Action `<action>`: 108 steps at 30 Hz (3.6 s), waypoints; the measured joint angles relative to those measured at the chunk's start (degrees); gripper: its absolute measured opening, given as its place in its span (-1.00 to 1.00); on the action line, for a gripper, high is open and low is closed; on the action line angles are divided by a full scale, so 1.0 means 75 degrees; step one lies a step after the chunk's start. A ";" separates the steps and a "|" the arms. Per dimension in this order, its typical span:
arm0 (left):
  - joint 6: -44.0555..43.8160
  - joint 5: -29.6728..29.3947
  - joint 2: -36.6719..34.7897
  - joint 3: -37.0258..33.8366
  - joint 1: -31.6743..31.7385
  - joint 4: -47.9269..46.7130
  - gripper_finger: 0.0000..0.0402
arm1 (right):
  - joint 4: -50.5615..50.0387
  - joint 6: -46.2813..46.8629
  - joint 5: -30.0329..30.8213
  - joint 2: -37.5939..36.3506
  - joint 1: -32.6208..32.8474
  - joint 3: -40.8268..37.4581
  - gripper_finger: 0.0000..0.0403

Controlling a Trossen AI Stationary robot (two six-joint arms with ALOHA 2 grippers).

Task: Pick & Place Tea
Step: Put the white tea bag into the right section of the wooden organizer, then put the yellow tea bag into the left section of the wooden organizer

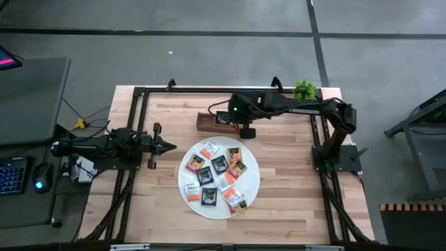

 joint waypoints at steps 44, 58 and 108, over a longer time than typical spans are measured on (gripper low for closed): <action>0.0003 0.0000 0.0000 0.0000 0.0000 0.0000 -1.00 | -0.0591 -0.1464 -0.0005 0.2085 -0.0595 0.1009 -0.99; 0.0000 0.0000 0.0000 0.0000 0.0000 -0.0001 -1.00 | -0.0594 -0.1254 0.0311 0.2067 -0.0595 0.1009 -0.52; 0.0000 0.0000 0.0002 0.0000 -0.0001 -0.0001 -1.00 | 0.1682 0.7300 -0.3528 -0.0491 0.1266 -0.2436 0.00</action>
